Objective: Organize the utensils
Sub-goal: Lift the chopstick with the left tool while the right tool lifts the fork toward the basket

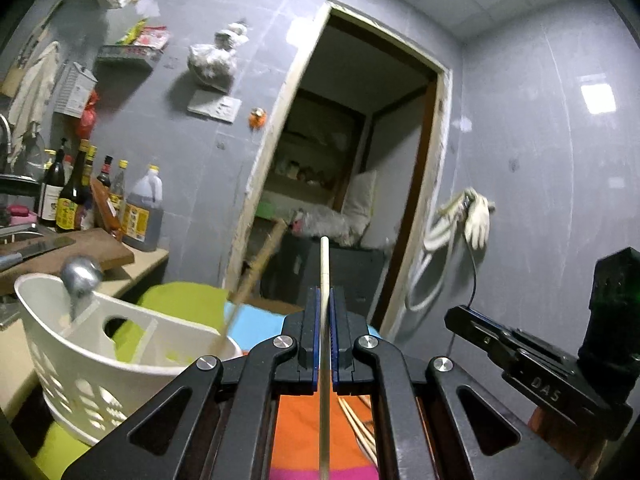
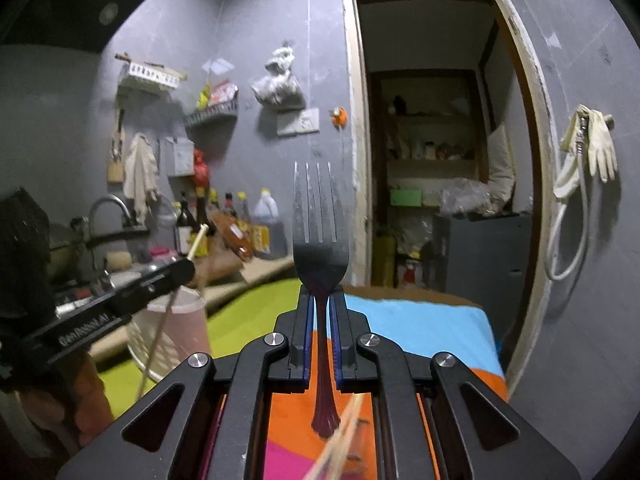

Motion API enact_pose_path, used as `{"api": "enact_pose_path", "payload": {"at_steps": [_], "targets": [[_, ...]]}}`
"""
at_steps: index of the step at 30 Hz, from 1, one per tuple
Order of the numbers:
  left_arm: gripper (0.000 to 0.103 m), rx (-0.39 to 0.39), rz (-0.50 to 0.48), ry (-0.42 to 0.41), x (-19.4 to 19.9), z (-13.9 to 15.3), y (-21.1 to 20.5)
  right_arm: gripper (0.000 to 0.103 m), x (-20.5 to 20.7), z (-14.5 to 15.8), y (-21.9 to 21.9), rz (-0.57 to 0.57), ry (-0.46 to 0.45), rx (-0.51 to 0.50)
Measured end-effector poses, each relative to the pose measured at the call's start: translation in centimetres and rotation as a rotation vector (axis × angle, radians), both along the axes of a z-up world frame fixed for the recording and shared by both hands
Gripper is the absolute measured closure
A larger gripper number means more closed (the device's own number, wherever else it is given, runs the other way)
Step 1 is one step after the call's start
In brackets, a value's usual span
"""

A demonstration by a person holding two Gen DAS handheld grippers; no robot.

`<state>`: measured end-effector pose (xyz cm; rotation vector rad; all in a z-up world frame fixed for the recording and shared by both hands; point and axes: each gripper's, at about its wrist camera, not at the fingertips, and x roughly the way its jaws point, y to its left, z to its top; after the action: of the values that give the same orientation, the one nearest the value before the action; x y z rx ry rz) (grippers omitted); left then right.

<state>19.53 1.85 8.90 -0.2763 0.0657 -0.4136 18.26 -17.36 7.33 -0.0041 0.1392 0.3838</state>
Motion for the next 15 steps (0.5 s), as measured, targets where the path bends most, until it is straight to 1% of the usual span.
{"api": "enact_pose_path", "payload": {"at_steps": [5, 7, 9, 13, 15], "targets": [[0.1, -0.057, 0.055, -0.039, -0.1, 2.6, 3.9, 0.097, 0.0, 2.4, 2.3, 0.067, -0.036, 0.039], [0.1, -0.068, 0.094, -0.057, 0.1, 3.7, 5.8, 0.097, 0.5, 3.5, 3.5, 0.102, -0.047, 0.066], [0.1, -0.097, 0.122, -0.068, 0.6, 4.5, 8.0, 0.097, 1.1, 4.4, 4.8, 0.137, -0.052, 0.1], [0.1, -0.147, 0.203, -0.096, 1.2, 5.4, 11.7, 0.097, 2.7, 6.0, 7.6, 0.201, -0.051, 0.189], [0.1, -0.15, 0.235, -0.106, 1.8, 5.6, 13.4, 0.097, 3.4, 6.3, 9.0, 0.22, -0.055, 0.211]]}}
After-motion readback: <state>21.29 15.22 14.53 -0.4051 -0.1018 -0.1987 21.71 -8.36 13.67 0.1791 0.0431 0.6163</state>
